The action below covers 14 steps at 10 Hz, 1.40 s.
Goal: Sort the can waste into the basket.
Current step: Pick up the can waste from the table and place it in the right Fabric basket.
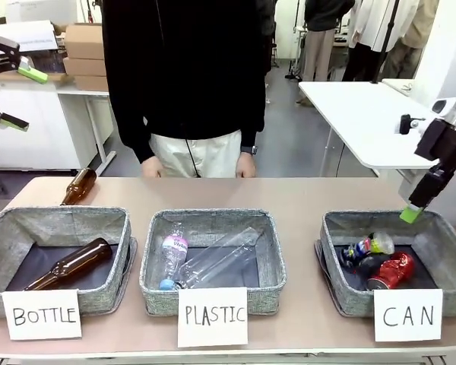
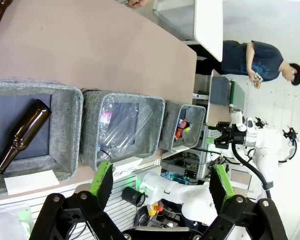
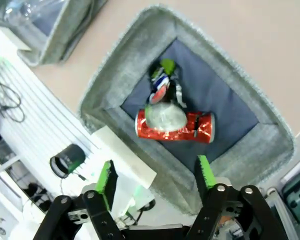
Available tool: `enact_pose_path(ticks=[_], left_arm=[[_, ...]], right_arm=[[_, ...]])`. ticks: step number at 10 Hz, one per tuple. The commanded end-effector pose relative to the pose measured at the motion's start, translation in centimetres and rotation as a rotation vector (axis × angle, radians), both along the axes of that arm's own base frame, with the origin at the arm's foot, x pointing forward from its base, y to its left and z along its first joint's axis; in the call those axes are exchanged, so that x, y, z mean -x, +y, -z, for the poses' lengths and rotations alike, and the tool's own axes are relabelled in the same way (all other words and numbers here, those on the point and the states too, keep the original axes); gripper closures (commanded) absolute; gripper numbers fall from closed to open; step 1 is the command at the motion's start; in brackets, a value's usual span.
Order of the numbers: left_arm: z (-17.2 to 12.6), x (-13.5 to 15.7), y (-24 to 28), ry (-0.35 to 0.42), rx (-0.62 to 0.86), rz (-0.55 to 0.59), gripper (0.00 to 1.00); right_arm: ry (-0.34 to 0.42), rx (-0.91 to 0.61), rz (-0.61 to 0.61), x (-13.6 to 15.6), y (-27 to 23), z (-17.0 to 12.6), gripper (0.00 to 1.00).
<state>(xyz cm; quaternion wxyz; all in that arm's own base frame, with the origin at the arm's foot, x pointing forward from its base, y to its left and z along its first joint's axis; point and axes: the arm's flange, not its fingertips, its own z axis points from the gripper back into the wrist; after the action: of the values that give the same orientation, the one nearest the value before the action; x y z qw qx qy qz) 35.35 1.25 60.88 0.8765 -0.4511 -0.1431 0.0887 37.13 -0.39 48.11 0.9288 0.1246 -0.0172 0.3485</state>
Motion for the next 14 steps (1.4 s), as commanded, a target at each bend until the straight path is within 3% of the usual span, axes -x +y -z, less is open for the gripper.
enact_pose_path(ticks=[1,6,7,8,9,10,11,12,13,14], left_arm=[[-0.1,0.1,0.2,0.007,-0.006,0.000,0.00],[-0.1,0.1,0.2,0.007,-0.006,0.000,0.00],[-0.1,0.1,0.2,0.007,-0.006,0.000,0.00],[-0.1,0.1,0.2,0.007,-0.006,0.000,0.00],[-0.1,0.1,0.2,0.007,-0.006,0.000,0.00],[-0.1,0.1,0.2,0.007,-0.006,0.000,0.00],[-0.1,0.1,0.2,0.007,-0.006,0.000,0.00],[-0.1,0.1,0.2,0.007,-0.006,0.000,0.00],[-0.1,0.1,0.2,0.007,-0.006,0.000,0.00],[-0.1,0.1,0.2,0.007,-0.006,0.000,0.00]], right_arm=[[0.003,0.010,-0.021,-0.2,-0.2,-0.3,0.00],[-0.023,-0.038,-0.019,-0.7,-0.2,-0.8,0.00],[-0.063,-0.212,-0.008,-0.8,-0.3,-1.7,0.00],[-0.037,-0.639,0.224,-1.7,0.2,-4.0,0.00],[0.082,-1.013,0.162,-2.2,-0.2,-5.2,0.00],[0.134,-1.315,0.145,-3.5,-1.1,-4.9,0.00],[0.192,-1.455,0.228,-5.5,-1.7,-3.7,0.00],[0.178,-1.492,0.411,-7.3,-1.3,-2.7,0.00],[0.051,-0.702,0.124,-2.7,-0.7,-5.6,0.00],[0.051,-0.702,0.124,-2.7,-0.7,-5.6,0.00]])
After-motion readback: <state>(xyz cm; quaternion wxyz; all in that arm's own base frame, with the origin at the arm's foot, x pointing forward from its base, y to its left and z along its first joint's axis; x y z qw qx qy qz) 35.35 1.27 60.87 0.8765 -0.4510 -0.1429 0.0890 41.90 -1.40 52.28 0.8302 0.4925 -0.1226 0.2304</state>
